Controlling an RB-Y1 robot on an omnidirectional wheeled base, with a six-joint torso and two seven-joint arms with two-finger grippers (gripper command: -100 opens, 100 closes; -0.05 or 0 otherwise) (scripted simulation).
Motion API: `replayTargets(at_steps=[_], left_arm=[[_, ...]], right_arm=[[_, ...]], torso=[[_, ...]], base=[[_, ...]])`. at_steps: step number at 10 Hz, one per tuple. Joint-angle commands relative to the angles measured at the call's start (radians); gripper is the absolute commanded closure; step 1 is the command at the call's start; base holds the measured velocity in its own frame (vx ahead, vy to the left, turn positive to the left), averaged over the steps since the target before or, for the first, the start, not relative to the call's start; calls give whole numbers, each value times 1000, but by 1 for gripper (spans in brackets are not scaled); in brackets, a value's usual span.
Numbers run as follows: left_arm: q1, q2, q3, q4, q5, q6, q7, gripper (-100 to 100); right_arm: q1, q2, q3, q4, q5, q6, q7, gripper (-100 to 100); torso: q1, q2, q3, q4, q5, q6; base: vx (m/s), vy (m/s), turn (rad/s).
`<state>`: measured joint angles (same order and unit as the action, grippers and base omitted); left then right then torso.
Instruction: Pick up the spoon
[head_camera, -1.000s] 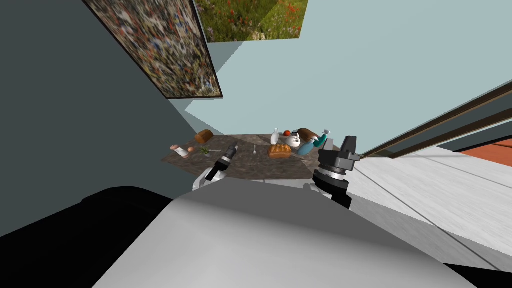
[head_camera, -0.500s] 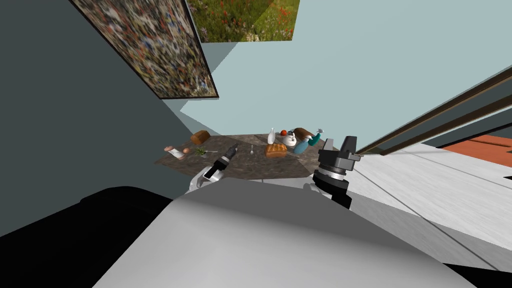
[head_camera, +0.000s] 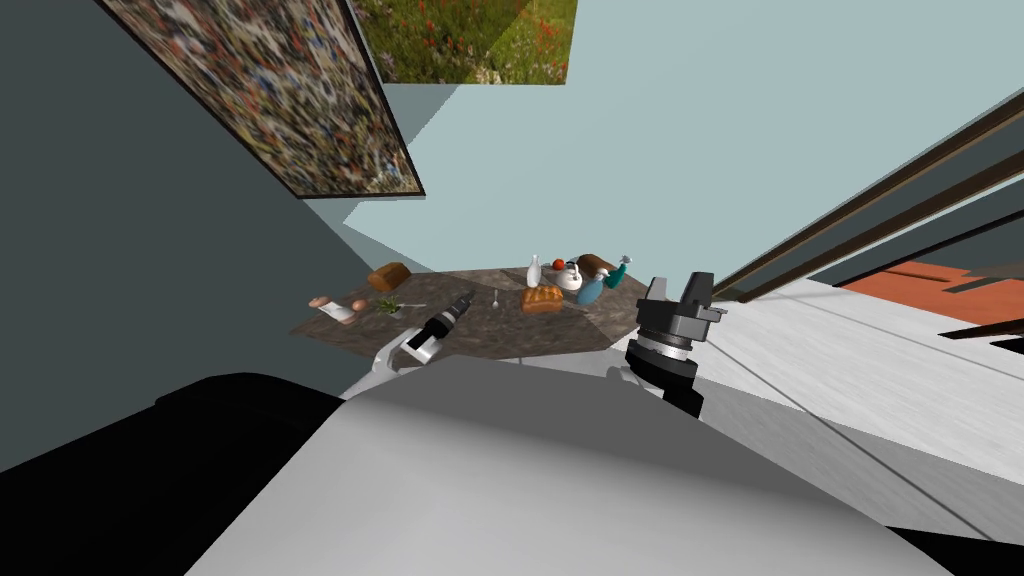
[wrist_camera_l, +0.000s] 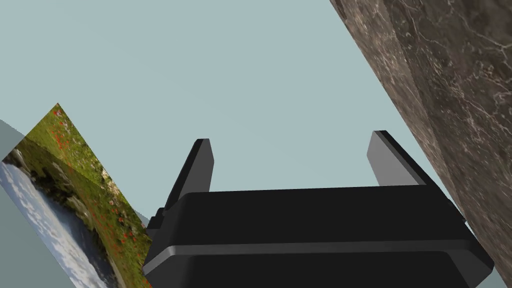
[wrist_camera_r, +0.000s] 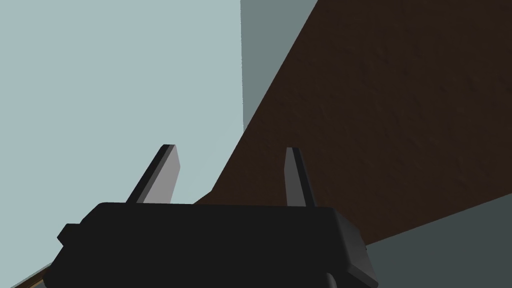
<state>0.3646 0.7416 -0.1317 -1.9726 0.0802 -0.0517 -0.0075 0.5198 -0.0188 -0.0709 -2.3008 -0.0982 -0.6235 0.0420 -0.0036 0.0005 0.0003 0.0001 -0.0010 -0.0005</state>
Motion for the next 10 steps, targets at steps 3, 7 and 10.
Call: replayTargets(at_steps=[3, 7, 10], left_arm=[[-4, 97, -12, 38, 20, 69, -6, -100], [-9, 203, -29, 84, 46, 173, -9, -100], [-6, 285, -39, 110, 60, 237, -9, -100]], right_arm=[[0, 0, 0, 0, 0, 0, 0, 0], [0, 0, 0, 0, 0, 0, 0, 0], [0, 0, 0, 0, 0, 0, 0, 0]], torso=[[-1, -1, 0, 0, 0, 0], [0, -1, 0, 0, 0, 0], [-1, -1, 0, 0, 0, 0]], base=[[7, -74, -102], [14, -79, -117], [14, -81, -103]])
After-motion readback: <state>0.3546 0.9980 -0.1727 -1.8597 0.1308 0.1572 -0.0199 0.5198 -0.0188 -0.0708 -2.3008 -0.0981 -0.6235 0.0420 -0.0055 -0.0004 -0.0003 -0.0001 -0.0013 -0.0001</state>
